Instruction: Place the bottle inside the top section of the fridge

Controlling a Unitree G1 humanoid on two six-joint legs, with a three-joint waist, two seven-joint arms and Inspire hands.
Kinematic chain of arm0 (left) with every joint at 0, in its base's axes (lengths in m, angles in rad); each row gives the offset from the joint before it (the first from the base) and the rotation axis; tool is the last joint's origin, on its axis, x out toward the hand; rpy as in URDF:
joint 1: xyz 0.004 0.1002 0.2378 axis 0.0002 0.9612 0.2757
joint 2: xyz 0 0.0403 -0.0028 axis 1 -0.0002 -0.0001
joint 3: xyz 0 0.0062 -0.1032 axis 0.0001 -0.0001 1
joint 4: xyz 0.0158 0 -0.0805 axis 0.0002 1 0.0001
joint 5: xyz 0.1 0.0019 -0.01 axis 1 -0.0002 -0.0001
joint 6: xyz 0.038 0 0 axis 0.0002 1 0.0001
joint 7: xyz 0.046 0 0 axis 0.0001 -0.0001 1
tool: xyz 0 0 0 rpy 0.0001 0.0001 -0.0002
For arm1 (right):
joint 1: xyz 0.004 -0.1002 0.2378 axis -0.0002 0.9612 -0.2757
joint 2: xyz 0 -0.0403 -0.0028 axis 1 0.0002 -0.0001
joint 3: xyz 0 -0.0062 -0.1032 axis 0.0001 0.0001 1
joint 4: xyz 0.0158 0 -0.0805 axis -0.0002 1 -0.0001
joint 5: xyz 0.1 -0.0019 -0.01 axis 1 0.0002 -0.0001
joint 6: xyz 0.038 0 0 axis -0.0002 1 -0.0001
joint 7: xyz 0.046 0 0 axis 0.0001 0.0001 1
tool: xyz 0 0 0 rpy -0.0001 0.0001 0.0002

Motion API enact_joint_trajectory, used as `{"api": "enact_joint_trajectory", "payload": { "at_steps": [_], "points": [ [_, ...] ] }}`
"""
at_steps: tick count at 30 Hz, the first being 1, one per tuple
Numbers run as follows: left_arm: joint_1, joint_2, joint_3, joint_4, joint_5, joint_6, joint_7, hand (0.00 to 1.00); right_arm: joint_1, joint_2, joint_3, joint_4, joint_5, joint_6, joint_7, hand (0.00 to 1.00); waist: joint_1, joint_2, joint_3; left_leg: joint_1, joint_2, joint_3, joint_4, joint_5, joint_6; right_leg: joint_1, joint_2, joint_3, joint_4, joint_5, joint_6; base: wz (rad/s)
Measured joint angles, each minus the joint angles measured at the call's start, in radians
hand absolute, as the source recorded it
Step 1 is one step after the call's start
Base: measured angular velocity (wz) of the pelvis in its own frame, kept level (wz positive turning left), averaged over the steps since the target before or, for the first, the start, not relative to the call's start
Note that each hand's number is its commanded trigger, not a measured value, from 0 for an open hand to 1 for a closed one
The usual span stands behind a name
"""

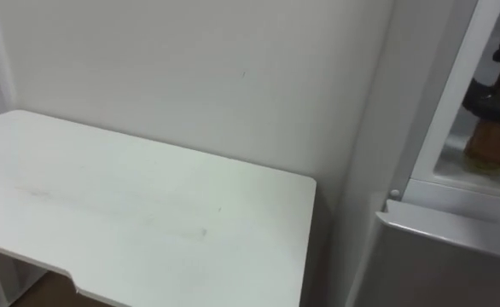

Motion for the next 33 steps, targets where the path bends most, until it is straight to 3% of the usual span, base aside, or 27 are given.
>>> {"api": "enact_joint_trajectory", "payload": {
  "at_steps": [7,17,18,19,20,33],
  "points": [
    [-0.001,0.023,-0.020,-0.017,-0.023,0.026,0.008,0.00,0.005,0.001,-0.021,0.014,-0.009,0.000,0.065,0.00,-0.002,0.000,-0.0002,0.012,0.002,-0.001,-0.001,-0.001,-0.002,0.017,0.005,0.000,-0.011,0.005,0.000,0.00],
    [-0.006,0.024,-0.038,-0.016,-0.044,0.049,0.023,0.00,0.014,-0.002,-0.064,0.035,-0.009,0.006,0.101,0.00,-0.001,0.001,-0.0002,-0.005,0.005,-0.010,0.037,-0.019,0.000,0.018,0.008,-0.004,-0.010,0.004,0.001,0.01],
    [-0.007,0.024,-0.038,-0.016,-0.044,0.049,0.023,0.00,0.016,-0.001,-0.069,0.035,-0.009,0.006,0.101,0.27,-0.001,0.001,-0.0002,-0.006,0.004,-0.010,0.038,-0.019,0.001,0.018,0.008,-0.004,-0.010,0.004,0.001,0.00],
    [-0.006,0.025,-0.038,-0.016,-0.044,0.048,0.023,0.00,0.019,-0.001,-0.075,0.035,-0.009,0.006,0.101,0.80,-0.001,0.001,-0.0002,-0.007,0.004,-0.010,0.039,-0.020,0.002,0.018,0.007,-0.004,-0.010,0.004,0.001,0.00],
    [-0.007,0.026,-0.038,-0.016,-0.044,0.048,0.023,0.00,0.020,-0.002,-0.076,0.036,-0.009,0.006,0.101,1.00,-0.001,0.001,-0.0002,-0.007,0.004,-0.011,0.041,-0.021,0.003,0.018,0.007,-0.004,-0.010,0.004,0.002,0.00],
    [-0.043,0.037,-0.036,-0.027,-0.044,0.032,0.097,0.00,0.023,-0.008,-0.097,0.036,-0.009,0.006,0.071,1.00,-0.002,0.001,-0.0005,-0.024,0.005,-0.011,0.052,-0.024,0.003,0.006,0.007,-0.009,-0.006,0.007,0.002,0.00]
  ]
}}
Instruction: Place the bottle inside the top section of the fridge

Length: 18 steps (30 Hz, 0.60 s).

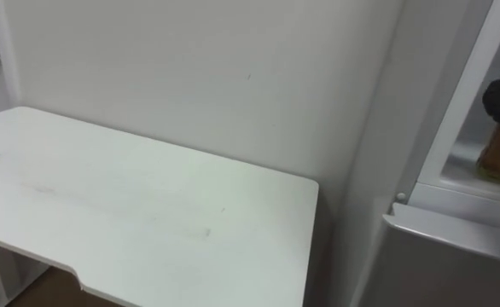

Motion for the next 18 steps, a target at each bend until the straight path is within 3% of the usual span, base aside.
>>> {"api": "enact_joint_trajectory", "payload": {
  "at_steps": [12,18],
  "points": [
    [0.002,0.000,-0.001,-0.001,-0.001,-0.001,0.009,0.00,0.001,0.000,0.001,0.001,0.000,0.000,-0.008,1.00,0.002,0.007,-0.0030,0.001,0.001,-0.007,0.000,0.000,0.000,-0.001,-0.001,-0.003,0.017,0.001,0.000,0.00],
    [0.010,0.000,0.000,-0.004,0.000,0.000,0.015,0.00,-0.001,0.000,0.001,-0.003,0.000,0.000,-0.015,1.00,0.002,0.022,-0.0095,0.001,0.001,-0.007,0.000,-0.003,0.002,-0.001,-0.002,-0.002,0.018,0.003,0.003,0.00]
  ]
}}
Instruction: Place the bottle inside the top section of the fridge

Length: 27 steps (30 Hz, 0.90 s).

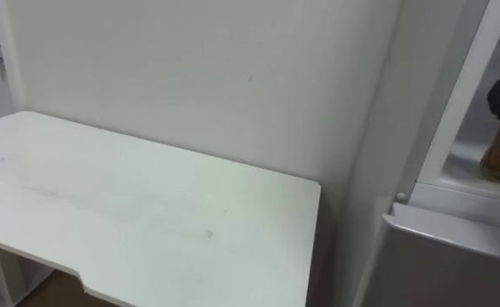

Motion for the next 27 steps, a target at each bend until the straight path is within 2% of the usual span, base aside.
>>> {"api": "enact_joint_trajectory", "payload": {
  "at_steps": [1,2,3,7,9,13,15,16,19,22,27],
  "points": [
    [0.000,0.000,0.000,-0.001,0.000,0.000,0.002,0.00,0.000,0.000,0.000,0.000,0.000,0.000,-0.002,0.74,0.001,0.000,0.0000,0.000,0.000,0.000,0.000,0.000,0.000,0.000,0.000,0.000,0.000,0.000,0.000,0.00],
    [0.000,0.000,0.000,-0.001,0.001,0.000,0.006,0.00,0.001,0.000,0.001,-0.001,-0.001,0.000,-0.002,0.55,0.001,0.000,0.0001,0.000,0.000,0.000,0.000,0.000,0.000,0.000,0.000,0.000,0.000,0.000,0.000,0.00],
    [0.001,0.000,0.000,-0.003,0.001,0.000,0.008,0.00,0.001,0.001,0.001,-0.002,-0.001,0.000,-0.003,0.00,0.000,0.000,0.0001,0.000,0.000,0.000,0.000,0.000,0.000,0.000,0.000,0.000,0.000,0.000,0.000,0.00],
    [0.010,0.001,-0.002,-0.026,0.000,-0.008,0.013,0.00,0.027,0.012,0.005,-0.059,-0.012,-0.002,-0.052,0.00,0.000,0.001,0.0004,-0.008,0.002,0.002,0.002,-0.006,-0.004,-0.008,0.000,-0.002,0.000,0.001,0.004,-0.01],
    [0.004,0.004,-0.020,-0.024,0.000,-0.016,0.014,0.00,0.036,0.016,0.019,-0.082,-0.035,-0.015,-0.088,0.00,0.000,0.003,0.0014,-0.020,0.004,0.005,0.007,-0.007,-0.001,-0.023,-0.001,-0.002,0.010,0.001,0.007,-0.08],
    [-0.029,0.005,-0.027,-0.017,-0.001,-0.021,0.014,0.00,0.044,0.044,0.031,-0.129,-0.078,-0.022,-0.150,0.00,0.004,0.009,0.0014,-0.049,0.013,0.021,0.019,-0.007,0.002,-0.057,0.002,0.013,0.021,0.006,0.011,-0.16],
    [-0.046,0.005,-0.036,-0.017,-0.001,-0.026,0.015,0.00,0.069,0.046,0.065,-0.126,-0.106,-0.024,-0.178,0.00,0.010,0.014,0.0032,-0.054,0.013,0.028,0.018,-0.006,0.002,-0.073,0.000,0.020,0.031,0.007,0.011,-0.16],
    [-0.053,0.005,-0.050,-0.019,-0.001,-0.027,0.016,0.00,0.082,0.056,0.072,-0.141,-0.138,-0.044,-0.197,0.00,0.015,0.021,0.0024,-0.060,0.014,0.033,0.019,-0.006,0.002,-0.083,0.001,0.030,0.031,0.009,0.008,-0.18],
    [-0.071,0.006,-0.070,-0.028,-0.015,-0.030,0.020,0.00,0.095,0.055,0.081,-0.145,-0.167,-0.053,-0.221,0.00,0.018,0.033,0.0027,-0.083,0.016,0.045,0.019,0.000,0.002,-0.108,0.000,0.037,0.036,0.017,-0.003,-0.17],
    [-0.071,0.006,-0.097,-0.029,-0.038,-0.029,0.018,0.00,0.101,0.053,0.090,-0.135,-0.184,-0.053,-0.228,0.00,0.017,0.045,0.0043,-0.091,0.017,0.057,0.019,0.002,0.002,-0.126,-0.003,0.038,0.047,0.018,-0.005,-0.12],
    [-0.078,0.007,-0.102,-0.028,-0.081,-0.028,0.012,0.00,0.094,0.044,0.102,-0.118,-0.187,-0.052,-0.226,0.00,0.012,0.046,0.0044,-0.130,0.018,0.059,0.025,0.007,-0.001,-0.166,-0.007,0.029,0.054,0.022,-0.012,-0.01]
  ]
}}
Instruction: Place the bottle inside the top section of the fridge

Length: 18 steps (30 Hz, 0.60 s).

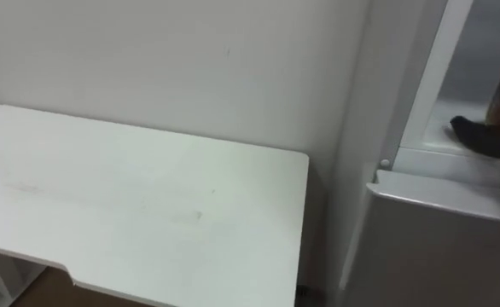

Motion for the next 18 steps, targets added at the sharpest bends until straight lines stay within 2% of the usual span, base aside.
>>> {"api": "enact_joint_trajectory", "payload": {
  "at_steps": [4,8,13,18],
  "points": [
    [-0.029,0.006,-0.011,0.000,-0.038,0.000,-0.005,0.00,0.000,-0.016,0.000,0.009,0.003,0.001,0.000,0.00,0.008,-0.003,0.0015,-0.023,0.000,0.000,0.013,0.003,0.001,-0.021,-0.003,-0.011,-0.009,-0.001,-0.006,0.01],
    [-0.041,0.030,-0.037,0.000,-0.065,-0.001,-0.006,0.00,-0.007,-0.016,0.000,0.018,0.010,0.001,-0.003,0.00,0.008,-0.010,0.0058,-0.028,0.000,0.000,0.015,0.008,0.005,-0.028,-0.003,-0.011,-0.009,0.000,-0.007,0.00],
    [-0.038,0.034,-0.036,-0.043,-0.072,-0.001,0.004,0.00,-0.010,-0.017,-0.001,0.023,0.011,0.001,-0.005,0.00,0.009,-0.010,0.0062,-0.029,0.001,0.000,0.016,0.008,0.006,-0.029,-0.001,-0.008,-0.013,0.004,-0.010,0.00],
    [-0.061,0.034,-0.037,-0.054,-0.073,-0.004,0.006,0.00,-0.010,-0.017,-0.001,0.023,0.011,0.001,-0.005,0.00,0.009,-0.010,0.0058,-0.031,0.001,0.002,0.016,0.009,0.006,-0.029,-0.001,-0.010,-0.016,0.007,-0.009,0.00]
  ]
}}
